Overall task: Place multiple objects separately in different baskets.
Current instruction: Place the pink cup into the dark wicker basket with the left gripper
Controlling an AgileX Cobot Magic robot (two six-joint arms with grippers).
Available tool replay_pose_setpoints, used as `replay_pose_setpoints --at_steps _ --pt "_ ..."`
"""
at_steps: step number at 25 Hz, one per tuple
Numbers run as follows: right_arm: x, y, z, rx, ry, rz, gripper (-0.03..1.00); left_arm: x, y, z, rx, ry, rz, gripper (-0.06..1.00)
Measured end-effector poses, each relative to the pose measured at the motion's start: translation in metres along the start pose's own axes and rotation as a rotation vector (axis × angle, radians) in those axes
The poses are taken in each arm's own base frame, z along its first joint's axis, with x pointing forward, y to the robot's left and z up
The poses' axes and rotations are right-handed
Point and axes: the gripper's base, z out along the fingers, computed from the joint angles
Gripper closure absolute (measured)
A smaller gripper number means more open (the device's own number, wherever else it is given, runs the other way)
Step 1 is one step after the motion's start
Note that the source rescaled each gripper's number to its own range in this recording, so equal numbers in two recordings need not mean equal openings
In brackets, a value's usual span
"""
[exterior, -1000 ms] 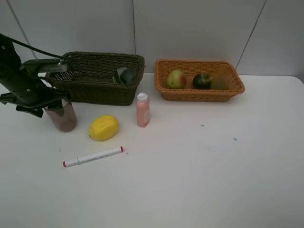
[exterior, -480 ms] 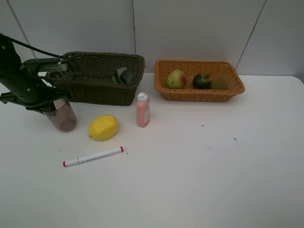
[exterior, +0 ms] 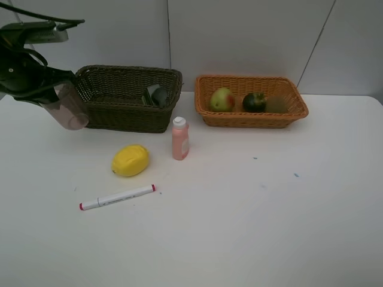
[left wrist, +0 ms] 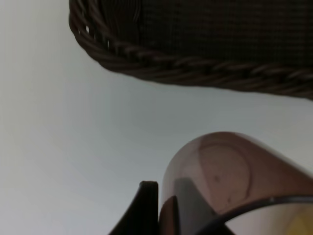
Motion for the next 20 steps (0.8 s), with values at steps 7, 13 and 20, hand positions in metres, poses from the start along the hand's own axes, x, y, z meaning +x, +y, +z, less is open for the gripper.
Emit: replay_pose_setpoints --at_steps 7,13,20 --pt "0.000 0.000 0.000 0.000 0.000 0.000 -0.03 -0.024 -0.004 -0.051 0.017 -0.202 0.005 0.94" --pt "0.000 0.000 0.000 0.000 0.000 0.000 -0.03 -0.039 -0.003 -0.046 0.009 -0.319 0.023 0.94" --pt "0.000 0.000 0.000 0.000 0.000 0.000 -0.03 -0.062 -0.003 -0.013 -0.003 -0.379 0.048 0.94"
